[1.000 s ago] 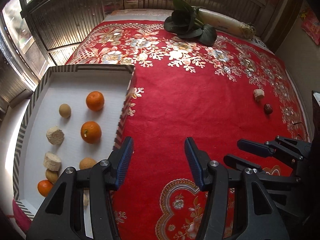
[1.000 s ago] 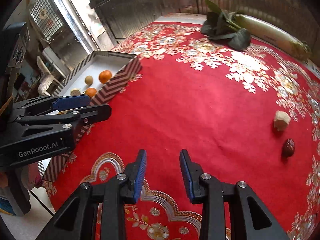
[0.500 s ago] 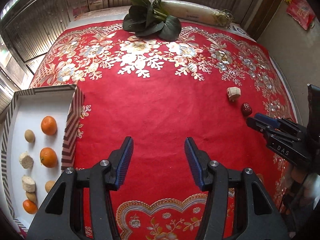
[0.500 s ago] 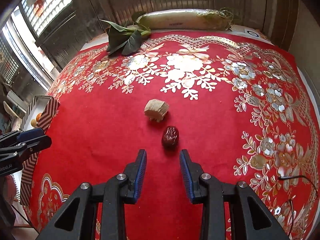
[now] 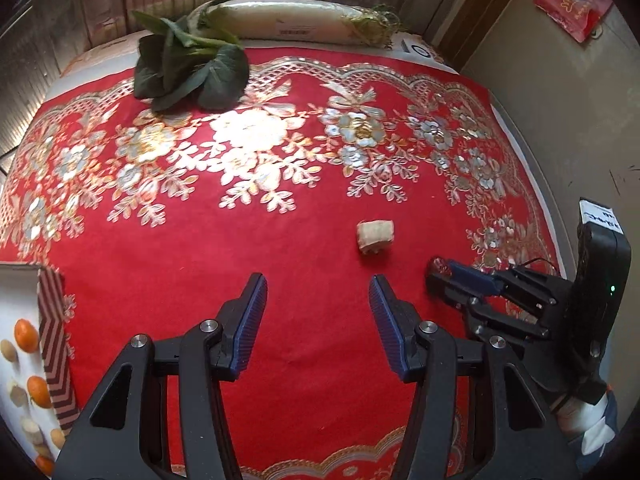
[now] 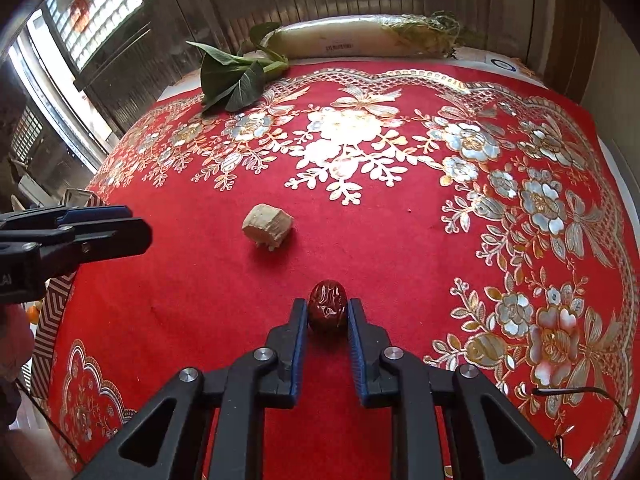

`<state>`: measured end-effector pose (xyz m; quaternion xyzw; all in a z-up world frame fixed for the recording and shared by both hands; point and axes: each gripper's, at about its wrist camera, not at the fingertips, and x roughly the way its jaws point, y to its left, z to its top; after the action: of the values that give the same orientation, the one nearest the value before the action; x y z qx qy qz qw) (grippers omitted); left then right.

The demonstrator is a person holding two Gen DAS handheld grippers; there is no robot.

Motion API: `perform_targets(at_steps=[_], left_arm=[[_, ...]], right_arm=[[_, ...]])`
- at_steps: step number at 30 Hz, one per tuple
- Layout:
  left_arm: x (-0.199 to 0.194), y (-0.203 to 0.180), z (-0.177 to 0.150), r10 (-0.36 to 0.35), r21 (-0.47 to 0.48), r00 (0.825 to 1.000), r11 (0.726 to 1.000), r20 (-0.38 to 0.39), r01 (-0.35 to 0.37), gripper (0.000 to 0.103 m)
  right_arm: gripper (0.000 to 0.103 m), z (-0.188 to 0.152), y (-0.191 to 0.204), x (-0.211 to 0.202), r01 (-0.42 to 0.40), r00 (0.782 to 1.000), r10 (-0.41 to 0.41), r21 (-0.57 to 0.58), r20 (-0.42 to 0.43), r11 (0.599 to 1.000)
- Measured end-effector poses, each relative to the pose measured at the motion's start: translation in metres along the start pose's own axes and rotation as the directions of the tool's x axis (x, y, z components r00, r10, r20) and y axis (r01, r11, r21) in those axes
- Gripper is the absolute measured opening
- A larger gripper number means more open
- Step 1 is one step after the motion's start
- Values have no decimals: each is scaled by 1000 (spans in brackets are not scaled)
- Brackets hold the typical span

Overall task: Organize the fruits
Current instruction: 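Grasp a red date with the right tool while the left tool grasps a pale cake piece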

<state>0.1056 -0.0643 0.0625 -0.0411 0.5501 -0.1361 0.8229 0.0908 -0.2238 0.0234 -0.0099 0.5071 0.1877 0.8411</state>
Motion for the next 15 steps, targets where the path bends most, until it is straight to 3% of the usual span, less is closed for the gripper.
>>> perform_targets(at_steps=[6,13,14,15], left_arm=[[35,-27,21,-34,77,998,996,-50,38,53],[62,-28,31,-26,68,997,997,-76,31,52],[63,-26,31,-24,61,997,998,-70,28,48],[64,-24,30,-24,55,998,998,-66,27,34]], right_arm=[[19,-7,-13,-5,-37,999,37,45,10,998],[19,-6,-15,-3,-50,999,49,44,22,998],[19,-6,-14,-3,-48,999,48,41,21,998],[19,-5,-13,-3,-46,999,45,37,19,998]])
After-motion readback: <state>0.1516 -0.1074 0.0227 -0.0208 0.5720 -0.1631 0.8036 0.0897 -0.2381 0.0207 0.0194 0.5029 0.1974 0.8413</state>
